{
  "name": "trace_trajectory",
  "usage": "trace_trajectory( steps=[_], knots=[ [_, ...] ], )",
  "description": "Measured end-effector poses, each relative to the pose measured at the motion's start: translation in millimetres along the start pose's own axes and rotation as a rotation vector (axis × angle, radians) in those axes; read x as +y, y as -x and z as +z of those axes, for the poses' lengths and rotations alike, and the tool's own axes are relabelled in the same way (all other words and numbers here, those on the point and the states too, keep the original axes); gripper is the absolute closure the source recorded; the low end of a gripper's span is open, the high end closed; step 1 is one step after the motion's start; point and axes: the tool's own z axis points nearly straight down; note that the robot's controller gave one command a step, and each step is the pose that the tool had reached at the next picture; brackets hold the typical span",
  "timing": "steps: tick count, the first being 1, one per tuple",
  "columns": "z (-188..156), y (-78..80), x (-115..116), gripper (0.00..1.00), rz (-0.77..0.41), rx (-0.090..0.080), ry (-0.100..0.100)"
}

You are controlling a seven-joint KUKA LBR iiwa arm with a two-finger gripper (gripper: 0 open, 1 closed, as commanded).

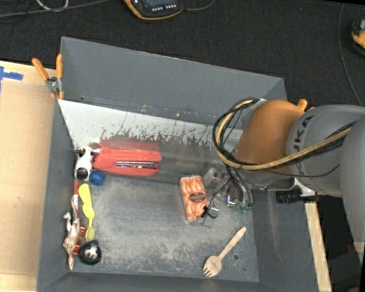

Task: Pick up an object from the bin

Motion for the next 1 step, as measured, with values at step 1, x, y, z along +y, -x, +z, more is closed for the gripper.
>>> trace_trajectory(
  steps=[1],
  knots=[
    [1.3,-18.3,13.2,0.0,-0.276,-0.001,-0.002]
  ],
)
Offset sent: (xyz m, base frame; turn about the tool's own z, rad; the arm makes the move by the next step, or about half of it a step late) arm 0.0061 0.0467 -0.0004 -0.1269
